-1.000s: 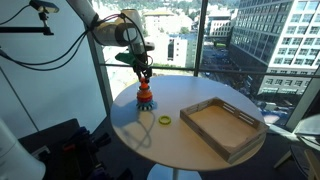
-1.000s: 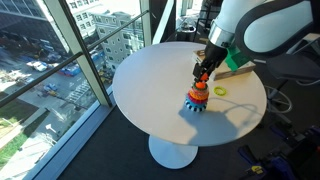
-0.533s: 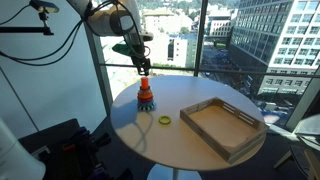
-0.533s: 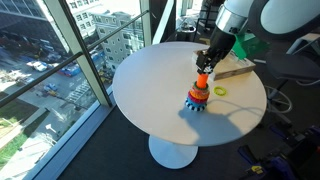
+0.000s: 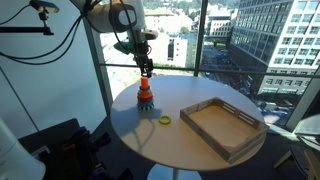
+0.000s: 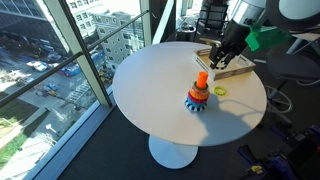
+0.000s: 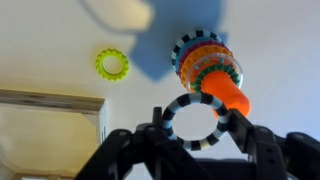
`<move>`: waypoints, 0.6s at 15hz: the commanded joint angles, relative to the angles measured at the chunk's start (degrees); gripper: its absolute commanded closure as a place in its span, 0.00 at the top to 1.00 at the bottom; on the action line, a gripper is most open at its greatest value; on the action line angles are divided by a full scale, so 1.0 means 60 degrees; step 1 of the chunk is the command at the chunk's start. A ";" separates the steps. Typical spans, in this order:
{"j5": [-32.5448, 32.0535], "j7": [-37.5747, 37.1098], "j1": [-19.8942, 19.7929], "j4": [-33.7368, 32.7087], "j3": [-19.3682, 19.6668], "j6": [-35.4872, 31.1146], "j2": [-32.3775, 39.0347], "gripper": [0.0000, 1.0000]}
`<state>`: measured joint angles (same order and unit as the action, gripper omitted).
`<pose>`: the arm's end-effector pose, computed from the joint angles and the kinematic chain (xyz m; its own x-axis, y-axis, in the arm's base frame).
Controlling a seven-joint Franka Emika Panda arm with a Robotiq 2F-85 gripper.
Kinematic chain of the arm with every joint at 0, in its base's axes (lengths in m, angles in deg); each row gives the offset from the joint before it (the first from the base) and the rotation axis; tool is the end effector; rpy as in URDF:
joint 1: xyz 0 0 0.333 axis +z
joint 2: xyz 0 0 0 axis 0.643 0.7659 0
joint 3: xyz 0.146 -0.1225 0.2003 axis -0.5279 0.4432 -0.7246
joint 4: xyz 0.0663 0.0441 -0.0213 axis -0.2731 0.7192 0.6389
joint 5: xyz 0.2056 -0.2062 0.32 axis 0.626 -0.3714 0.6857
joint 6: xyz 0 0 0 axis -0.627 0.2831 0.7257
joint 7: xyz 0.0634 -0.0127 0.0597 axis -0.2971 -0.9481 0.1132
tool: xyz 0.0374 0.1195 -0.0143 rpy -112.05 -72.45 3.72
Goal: Remove the black and white ring from the top of the stack and put it on the table.
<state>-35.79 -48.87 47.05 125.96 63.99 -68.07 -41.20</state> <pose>0.5448 0.1061 0.2479 0.9851 -0.0902 0.1466 -0.0889 -0.9959 -0.0159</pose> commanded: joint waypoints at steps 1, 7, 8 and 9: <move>0.0218 -0.0115 -0.0368 0.0307 0.0201 0.0185 -0.0149 0.41; 0.0486 -0.0093 -0.0852 0.0468 0.0597 0.0120 0.0445 0.41; 0.0527 -0.0057 -0.0894 0.0435 0.0645 0.0121 0.0615 0.41; 0.0533 -0.0066 -0.0921 0.0384 0.0693 0.0123 0.0787 0.41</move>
<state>-33.59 -49.05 42.16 129.20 67.60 -67.95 -38.70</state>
